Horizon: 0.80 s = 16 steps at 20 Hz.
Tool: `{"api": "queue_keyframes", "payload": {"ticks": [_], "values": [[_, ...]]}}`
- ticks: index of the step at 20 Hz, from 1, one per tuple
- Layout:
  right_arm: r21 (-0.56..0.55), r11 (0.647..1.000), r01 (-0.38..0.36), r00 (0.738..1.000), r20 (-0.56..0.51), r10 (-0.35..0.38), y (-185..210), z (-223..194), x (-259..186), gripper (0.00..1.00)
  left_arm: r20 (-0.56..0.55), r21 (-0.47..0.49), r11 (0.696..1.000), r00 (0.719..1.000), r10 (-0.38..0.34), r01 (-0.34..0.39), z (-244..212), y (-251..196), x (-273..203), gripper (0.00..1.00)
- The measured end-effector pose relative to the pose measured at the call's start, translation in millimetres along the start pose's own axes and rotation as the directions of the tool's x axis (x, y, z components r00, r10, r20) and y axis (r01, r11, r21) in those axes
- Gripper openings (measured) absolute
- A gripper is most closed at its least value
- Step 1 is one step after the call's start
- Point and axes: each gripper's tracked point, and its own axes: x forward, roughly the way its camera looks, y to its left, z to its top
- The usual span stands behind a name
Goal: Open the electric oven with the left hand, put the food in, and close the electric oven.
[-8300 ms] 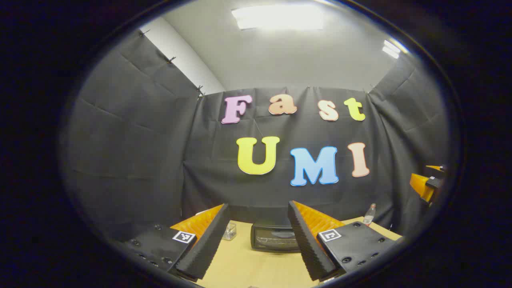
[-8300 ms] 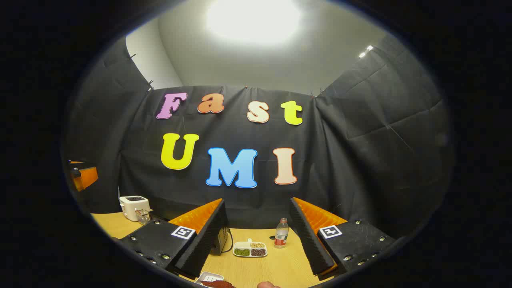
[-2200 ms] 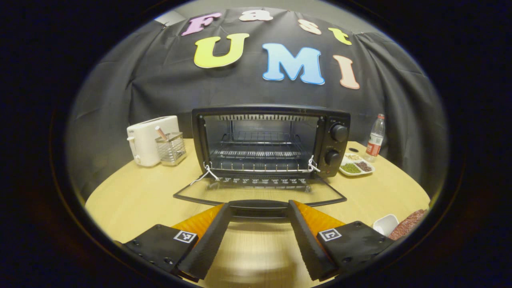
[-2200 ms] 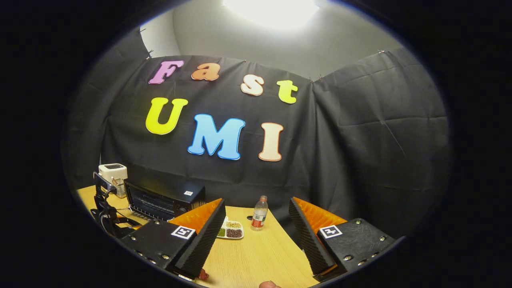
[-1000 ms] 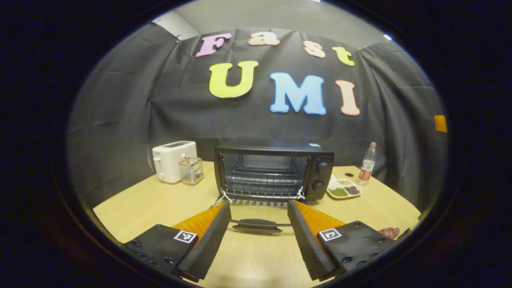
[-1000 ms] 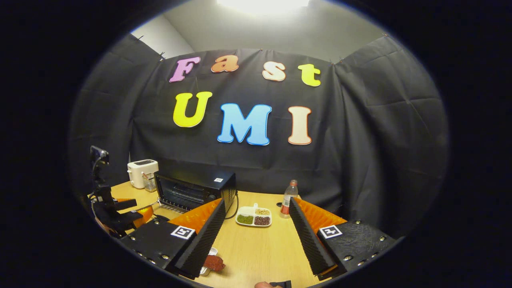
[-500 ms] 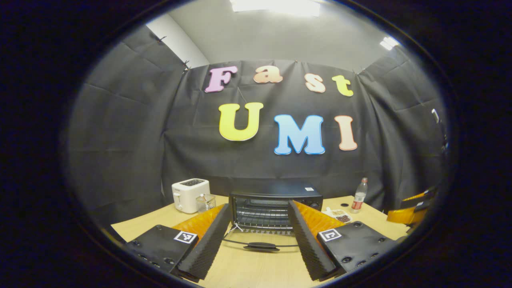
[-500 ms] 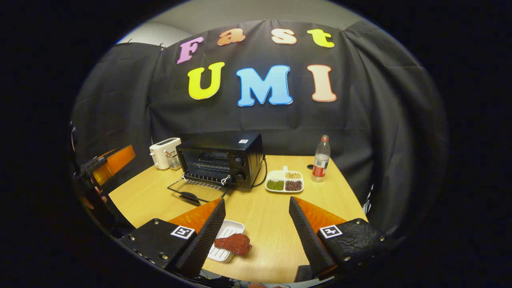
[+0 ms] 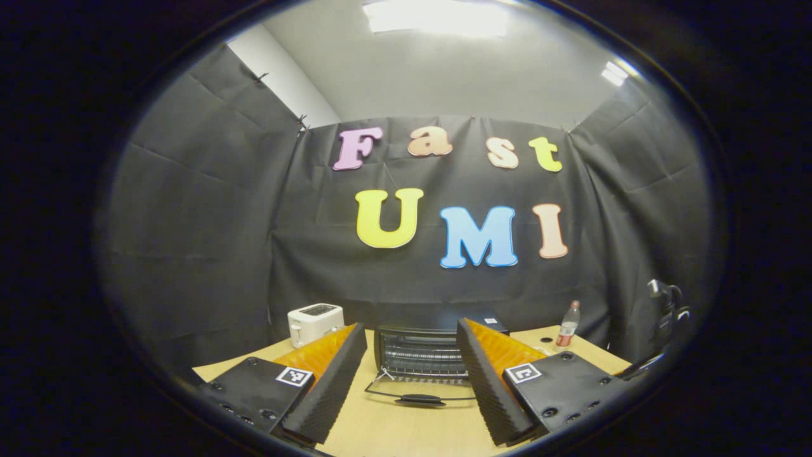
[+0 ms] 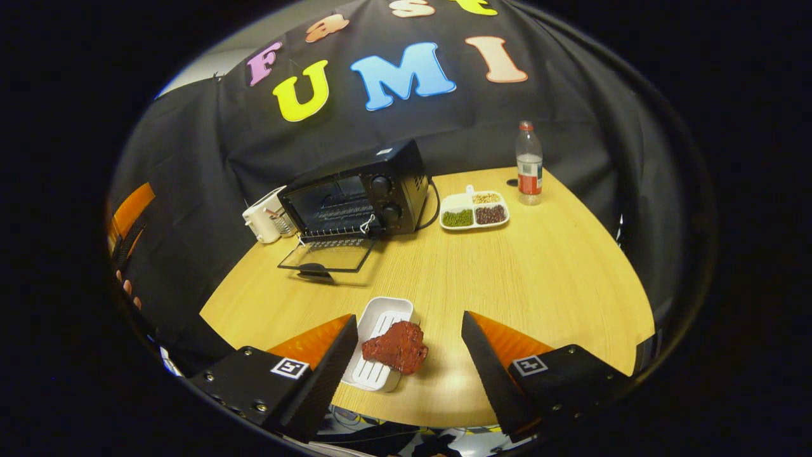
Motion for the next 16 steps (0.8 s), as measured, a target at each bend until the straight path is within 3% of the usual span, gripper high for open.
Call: {"api": "queue_keyframes", "payload": {"ticks": [2,4,6,7,8,10,12,14,15,16], "values": [[0.061,0.998,-0.025,0.998,-0.055,0.029,1.3,-15.9,9.8,1.00,0.007,0.006,1.000,1.000,0.004,-0.004,4.4,1.2,-5.5,0.97],[0.120,0.992,-0.038,0.993,-0.104,0.050,5.2,-27.3,19.4,0.90,0.010,0.011,1.000,1.000,0.005,-0.005,7.0,-0.5,-10.1,0.98],[0.174,0.983,-0.052,0.986,-0.145,0.078,8.4,-39.3,24.1,0.90,0.010,0.016,1.000,1.000,0.009,-0.009,8.4,0.2,-12.9,0.94],[0.200,0.979,-0.051,0.983,-0.162,0.085,8.8,-41.7,27.4,0.80,0.011,0.017,1.000,1.000,0.011,-0.011,8.2,0.4,-14.4,0.94],[0.221,0.974,-0.059,0.979,-0.180,0.100,9.6,-45.4,27.4,0.61,0.009,0.016,1.000,1.000,0.013,-0.013,8.6,0.4,-16.5,0.94],[0.258,0.965,-0.050,0.976,-0.190,0.102,7.6,-46.9,26.7,0.57,0.005,0.016,1.000,1.000,0.019,-0.019,7.1,0.7,-18.1,0.98],[0.302,0.948,-0.098,0.966,-0.199,0.163,16.3,-49.2,26.7,0.27,0.002,0.016,1.000,1.000,0.024,-0.024,6.5,-0.4,-20.5,0.98],[0.303,0.945,-0.124,0.965,-0.187,0.186,18.8,-49.1,30.7,0.27,0.000,0.012,0.999,1.000,0.031,-0.031,6.2,-0.2,-23.1,0.94],[0.288,0.950,-0.116,0.969,-0.178,0.172,16.0,-48.1,28.8,0.12,-0.004,0.011,0.999,0.999,0.037,-0.037,4.1,0.2,-24.3,0.97],[0.279,0.953,-0.120,0.965,-0.191,0.178,16.6,-47.8,26.1,0.12,-0.004,0.011,0.999,0.999,0.045,-0.045,4.3,1.1,-25.7,0.94]]}}
